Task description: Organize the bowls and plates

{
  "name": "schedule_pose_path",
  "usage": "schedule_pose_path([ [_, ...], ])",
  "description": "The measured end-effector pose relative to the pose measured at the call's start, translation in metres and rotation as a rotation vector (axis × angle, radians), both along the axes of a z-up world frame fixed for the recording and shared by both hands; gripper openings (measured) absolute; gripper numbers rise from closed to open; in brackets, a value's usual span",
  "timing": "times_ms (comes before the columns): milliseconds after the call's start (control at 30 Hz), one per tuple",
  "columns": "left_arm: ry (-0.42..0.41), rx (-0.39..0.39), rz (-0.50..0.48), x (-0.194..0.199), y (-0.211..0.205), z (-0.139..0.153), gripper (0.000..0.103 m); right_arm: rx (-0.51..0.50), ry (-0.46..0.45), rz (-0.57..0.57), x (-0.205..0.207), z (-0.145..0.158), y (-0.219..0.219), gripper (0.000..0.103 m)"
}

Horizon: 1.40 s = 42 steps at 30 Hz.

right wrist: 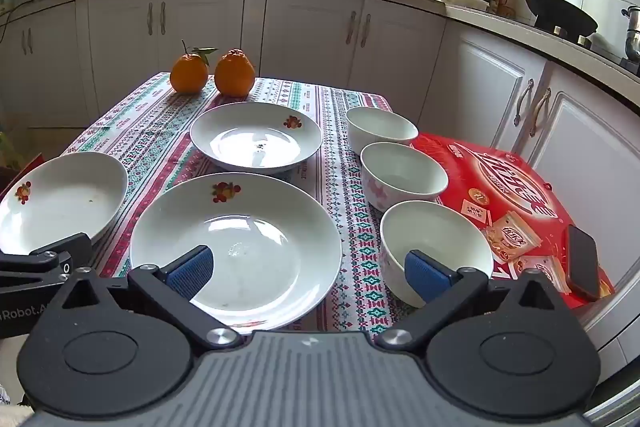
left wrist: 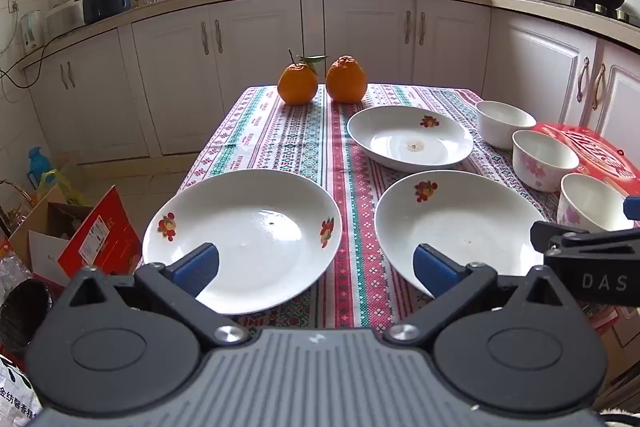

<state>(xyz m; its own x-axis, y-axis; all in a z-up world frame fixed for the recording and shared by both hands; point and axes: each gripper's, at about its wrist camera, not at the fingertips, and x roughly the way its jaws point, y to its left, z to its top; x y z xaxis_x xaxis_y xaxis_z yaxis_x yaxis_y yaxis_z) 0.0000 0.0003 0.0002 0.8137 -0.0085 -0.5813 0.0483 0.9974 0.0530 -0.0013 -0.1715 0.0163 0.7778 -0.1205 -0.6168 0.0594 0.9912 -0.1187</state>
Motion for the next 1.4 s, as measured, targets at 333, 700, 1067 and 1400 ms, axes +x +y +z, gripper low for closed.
schedule_pose_path([
  [333,-0.003,-0.001,0.002,-0.0001,-0.0002,0.0004,0.102,-0.012,-0.008,0.000,-0.0026,0.0021,0.0025,0.103],
  [700,-0.005,-0.004,0.001,-0.0003,0.0002,0.0003,0.102,-0.030,-0.016,-0.003,-0.0024,0.0029,0.0027,0.103],
  [1067,-0.006,-0.006,0.001,-0.0019,-0.0016,0.0036,0.102,-0.030,-0.016,-0.002,-0.0025,0.0036,0.0025,0.103],
  [1400,-0.007,-0.007,0.001,-0.0022,-0.0021,0.0041,0.102,-0.029,-0.016,-0.004,-0.0024,0.0036,0.0025,0.103],
])
